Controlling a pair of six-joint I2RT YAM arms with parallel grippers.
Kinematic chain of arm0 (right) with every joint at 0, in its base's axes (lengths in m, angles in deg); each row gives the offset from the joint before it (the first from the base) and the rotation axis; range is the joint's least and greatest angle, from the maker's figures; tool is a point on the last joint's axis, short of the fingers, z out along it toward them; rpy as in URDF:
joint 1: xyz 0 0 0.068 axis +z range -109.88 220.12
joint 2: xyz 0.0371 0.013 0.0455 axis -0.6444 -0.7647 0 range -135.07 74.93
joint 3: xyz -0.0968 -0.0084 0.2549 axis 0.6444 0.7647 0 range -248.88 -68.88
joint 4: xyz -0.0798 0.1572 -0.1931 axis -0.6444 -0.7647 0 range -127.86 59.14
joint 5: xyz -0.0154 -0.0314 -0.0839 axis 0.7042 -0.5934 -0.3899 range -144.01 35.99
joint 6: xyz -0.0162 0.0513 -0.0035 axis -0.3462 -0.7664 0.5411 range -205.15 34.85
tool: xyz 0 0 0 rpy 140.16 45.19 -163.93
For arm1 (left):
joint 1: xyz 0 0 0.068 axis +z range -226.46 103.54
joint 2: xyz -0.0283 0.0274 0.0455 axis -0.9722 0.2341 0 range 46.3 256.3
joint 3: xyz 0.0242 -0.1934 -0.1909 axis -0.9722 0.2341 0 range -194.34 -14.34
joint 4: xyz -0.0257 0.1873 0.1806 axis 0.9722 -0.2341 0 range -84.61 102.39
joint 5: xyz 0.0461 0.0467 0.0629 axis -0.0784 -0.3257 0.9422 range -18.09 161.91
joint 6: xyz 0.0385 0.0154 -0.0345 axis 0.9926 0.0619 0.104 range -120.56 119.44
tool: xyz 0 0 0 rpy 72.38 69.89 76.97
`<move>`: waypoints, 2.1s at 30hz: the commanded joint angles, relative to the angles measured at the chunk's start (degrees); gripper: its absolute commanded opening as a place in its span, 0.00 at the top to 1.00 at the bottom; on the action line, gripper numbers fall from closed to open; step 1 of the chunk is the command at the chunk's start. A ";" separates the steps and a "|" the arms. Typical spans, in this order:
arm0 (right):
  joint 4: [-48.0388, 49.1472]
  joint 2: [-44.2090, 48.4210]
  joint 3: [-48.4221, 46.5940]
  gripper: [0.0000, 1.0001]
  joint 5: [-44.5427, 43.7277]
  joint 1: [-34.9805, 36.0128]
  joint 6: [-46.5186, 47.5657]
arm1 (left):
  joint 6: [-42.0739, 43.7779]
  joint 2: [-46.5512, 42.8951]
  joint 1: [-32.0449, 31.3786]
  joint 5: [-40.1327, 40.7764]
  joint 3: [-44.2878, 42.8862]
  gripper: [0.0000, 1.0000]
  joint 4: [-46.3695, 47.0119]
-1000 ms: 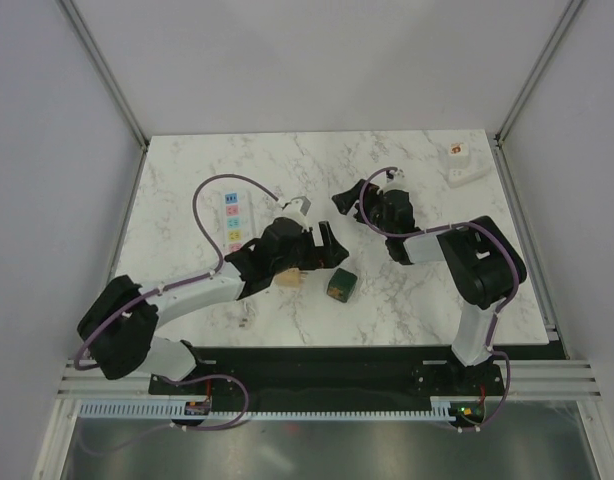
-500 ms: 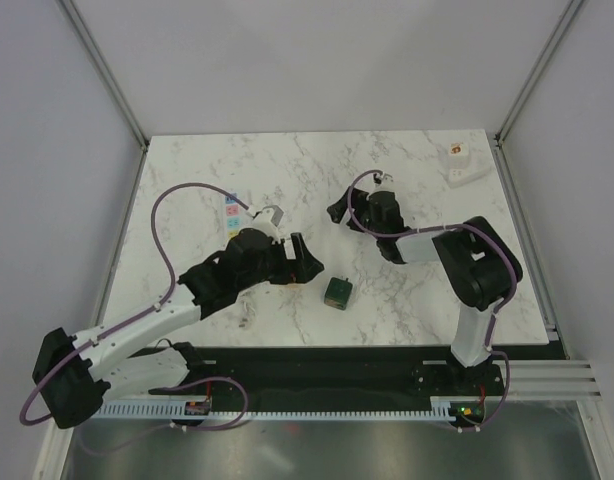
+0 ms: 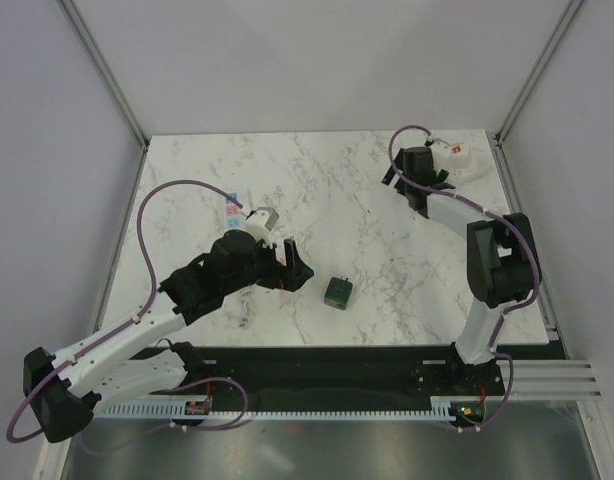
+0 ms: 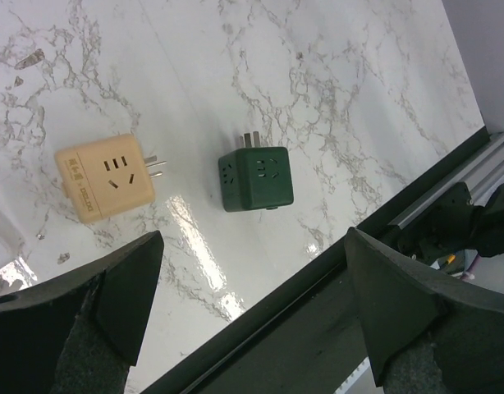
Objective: Pull the plug off the socket
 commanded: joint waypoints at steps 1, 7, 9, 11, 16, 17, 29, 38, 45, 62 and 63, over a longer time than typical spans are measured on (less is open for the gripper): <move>-10.24 3.36 -6.01 0.02 -4.31 -8.05 3.82 | 5.04 1.93 0.13 -2.45 -1.74 0.02 3.60; -10.33 3.19 -5.68 0.03 6.47 -20.35 1.98 | 5.92 5.18 0.48 -6.68 -1.12 0.02 9.50; -8.49 2.57 -5.24 0.05 9.12 -23.42 1.81 | 6.45 6.06 0.75 -8.26 -1.83 0.02 10.03; -4.30 2.22 -3.58 0.07 11.40 -25.37 0.50 | 6.89 6.50 0.84 -10.10 -2.18 0.02 10.91; 9.77 -1.46 1.61 0.09 24.67 -32.05 -5.74 | 6.89 7.12 0.92 -12.83 -1.92 0.02 11.61; 13.54 -2.69 1.80 0.09 25.73 -32.58 -7.93 | 6.80 7.03 0.92 -13.18 -1.31 0.02 12.05; 26.03 -20.98 -8.22 0.09 30.48 -36.62 -15.76 | 6.36 9.32 1.63 -15.38 -0.24 0.02 13.81; 27.73 -28.36 -13.49 0.23 34.18 -37.94 -21.05 | 5.84 13.01 2.24 -16.44 -1.83 0.02 14.60; 28.08 -32.05 -16.48 0.30 35.68 -37.94 -22.27 | 4.26 15.21 2.24 -17.41 -1.65 0.03 15.92; 51.09 -22.33 5.64 0.94 37.97 -33.03 -32.64 | 1.44 19.42 2.24 -19.35 -4.81 0.04 13.99; 52.67 -20.74 11.06 0.97 37.27 -32.50 -32.99 | 1.35 19.86 2.24 -19.08 -5.16 0.04 13.64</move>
